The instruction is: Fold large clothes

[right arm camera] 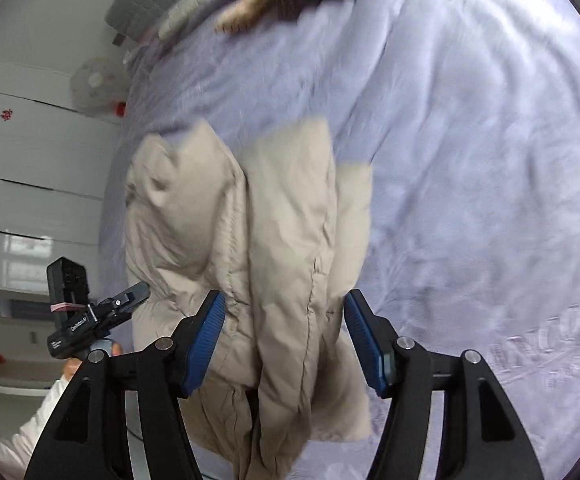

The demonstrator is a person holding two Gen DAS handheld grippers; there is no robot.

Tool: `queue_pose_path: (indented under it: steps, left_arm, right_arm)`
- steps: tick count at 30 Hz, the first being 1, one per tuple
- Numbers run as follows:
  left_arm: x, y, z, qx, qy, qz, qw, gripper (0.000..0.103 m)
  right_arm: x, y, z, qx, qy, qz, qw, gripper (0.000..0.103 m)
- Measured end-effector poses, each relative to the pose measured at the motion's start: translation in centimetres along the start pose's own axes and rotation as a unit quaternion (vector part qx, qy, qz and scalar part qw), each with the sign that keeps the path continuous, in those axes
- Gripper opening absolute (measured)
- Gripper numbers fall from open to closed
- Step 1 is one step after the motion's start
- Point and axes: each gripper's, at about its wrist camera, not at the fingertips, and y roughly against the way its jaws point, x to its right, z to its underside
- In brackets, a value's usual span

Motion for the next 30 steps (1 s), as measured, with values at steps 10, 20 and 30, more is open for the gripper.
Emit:
queue_pose_path:
  steps: [10, 20, 30]
  left_arm:
    - [7.1, 0.1, -6.7, 0.083, -0.073, -0.095, 0.9894, 0.095]
    - [11.4, -8.4, -8.7, 0.038, -0.101, -0.191, 0.9756, 0.095]
    - [12.3, -9.2, -8.2, 0.027, -0.121, -0.215, 0.9688, 0.095]
  right_arm:
    - [-9.1, -4.4, -1.9, 0.018, 0.085, 0.033, 0.996, 0.020]
    - [-2.7, -9.0, -2.9, -0.028, 0.008, 0.120, 0.992, 0.012]
    - [-1.2, -9.7, -2.3, -0.036, -0.002, 0.120, 0.992, 0.011]
